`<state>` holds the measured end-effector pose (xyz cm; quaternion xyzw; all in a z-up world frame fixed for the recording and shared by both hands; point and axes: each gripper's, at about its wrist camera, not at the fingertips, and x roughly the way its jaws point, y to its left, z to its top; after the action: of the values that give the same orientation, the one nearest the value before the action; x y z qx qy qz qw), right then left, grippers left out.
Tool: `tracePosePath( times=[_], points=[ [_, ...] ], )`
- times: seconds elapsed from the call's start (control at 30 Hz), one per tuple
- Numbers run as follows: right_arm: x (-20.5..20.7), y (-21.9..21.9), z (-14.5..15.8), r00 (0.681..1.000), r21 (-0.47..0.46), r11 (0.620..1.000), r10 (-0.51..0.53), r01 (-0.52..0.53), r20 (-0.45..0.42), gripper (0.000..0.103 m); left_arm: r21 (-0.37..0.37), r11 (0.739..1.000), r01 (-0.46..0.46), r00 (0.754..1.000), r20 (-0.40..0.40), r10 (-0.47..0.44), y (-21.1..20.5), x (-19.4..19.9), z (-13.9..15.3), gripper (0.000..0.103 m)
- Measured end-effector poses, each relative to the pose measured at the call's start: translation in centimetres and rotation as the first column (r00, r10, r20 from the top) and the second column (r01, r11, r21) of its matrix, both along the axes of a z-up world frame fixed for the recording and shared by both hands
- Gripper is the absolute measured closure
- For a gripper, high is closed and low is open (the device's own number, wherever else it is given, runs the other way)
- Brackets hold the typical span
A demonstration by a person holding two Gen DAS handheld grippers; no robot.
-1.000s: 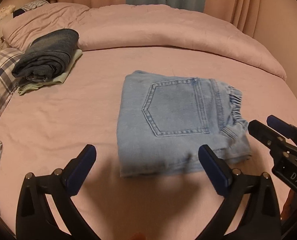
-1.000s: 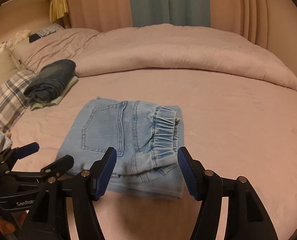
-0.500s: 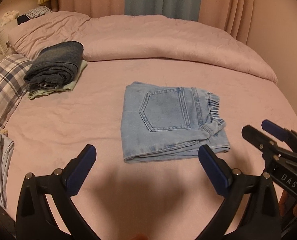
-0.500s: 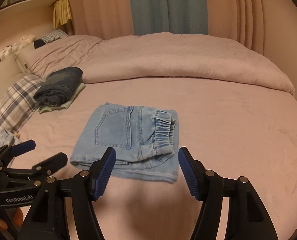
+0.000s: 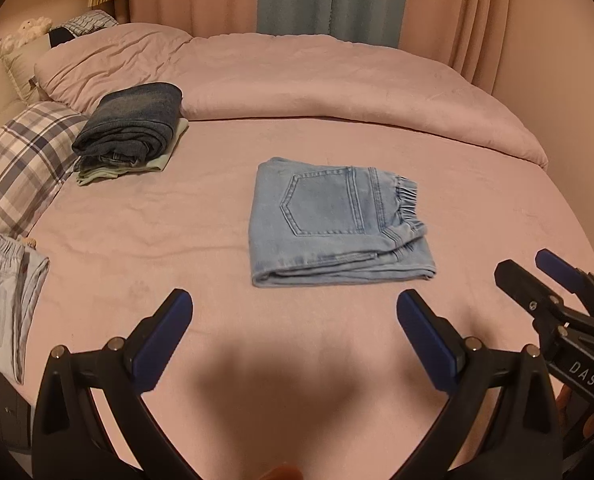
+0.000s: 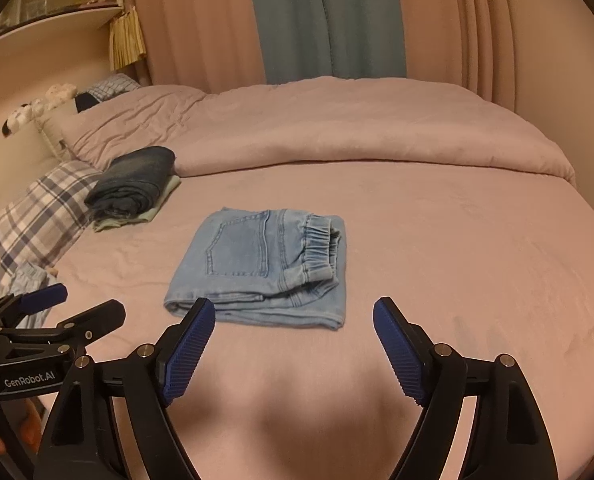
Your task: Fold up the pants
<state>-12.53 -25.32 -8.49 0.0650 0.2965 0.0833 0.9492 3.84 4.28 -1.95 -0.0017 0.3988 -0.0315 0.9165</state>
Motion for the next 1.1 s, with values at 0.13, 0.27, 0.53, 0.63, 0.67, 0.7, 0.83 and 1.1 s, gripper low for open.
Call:
tracePosePath(
  times=[0.13,0.27,0.53,0.63,0.67,0.7,0.83,1.1],
  points=[
    [-1.1,-0.2,0.2,1.0,0.013,1.0,0.007,-0.007,-0.006,0.008,-0.011,1.0,0.006,1.0,0.002,-0.006,-0.3,-1.0,0.5,0.001],
    [-2.2,-0.2,0.6,1.0,0.012,1.0,0.006,-0.006,0.005,0.007,0.007,1.0,0.011,1.0,-0.003,-0.011,-0.9,-1.7,0.8,0.001],
    [-2.7,-0.8,2.1,1.0,0.038,0.999,-0.014,0.014,-0.015,0.006,0.039,0.999,-0.007,1.0,-0.003,0.007,-1.7,-1.4,2.8,0.001],
    [-2.2,-1.2,3.2,0.998,0.041,0.998,-0.036,0.038,-0.045,0.002,0.062,0.997,-0.035,0.999,-0.009,0.036,-2.0,-0.5,4.0,0.001],
    [-2.0,-1.1,3.5,0.998,0.036,0.999,-0.039,0.041,-0.049,0.002,0.074,0.996,-0.045,0.999,-0.014,0.046,-2.1,-0.1,4.3,0.001],
    [-1.9,-1.2,3.9,0.998,0.034,0.998,-0.044,0.045,-0.049,0.002,0.085,0.995,-0.054,0.998,-0.019,0.056,-2.3,0.2,4.4,0.001],
    [-0.2,-1.0,4.2,0.993,0.004,0.999,-0.053,0.053,-0.104,0.002,0.137,0.988,-0.074,0.996,-0.043,0.08,-2.9,2.2,4.3,0.001],
    [1.5,-0.8,4.0,0.988,0.002,0.999,-0.05,0.051,-0.148,0.002,0.14,0.988,-0.072,0.994,-0.074,0.083,-2.7,3.3,3.5,0.001]
  ],
)
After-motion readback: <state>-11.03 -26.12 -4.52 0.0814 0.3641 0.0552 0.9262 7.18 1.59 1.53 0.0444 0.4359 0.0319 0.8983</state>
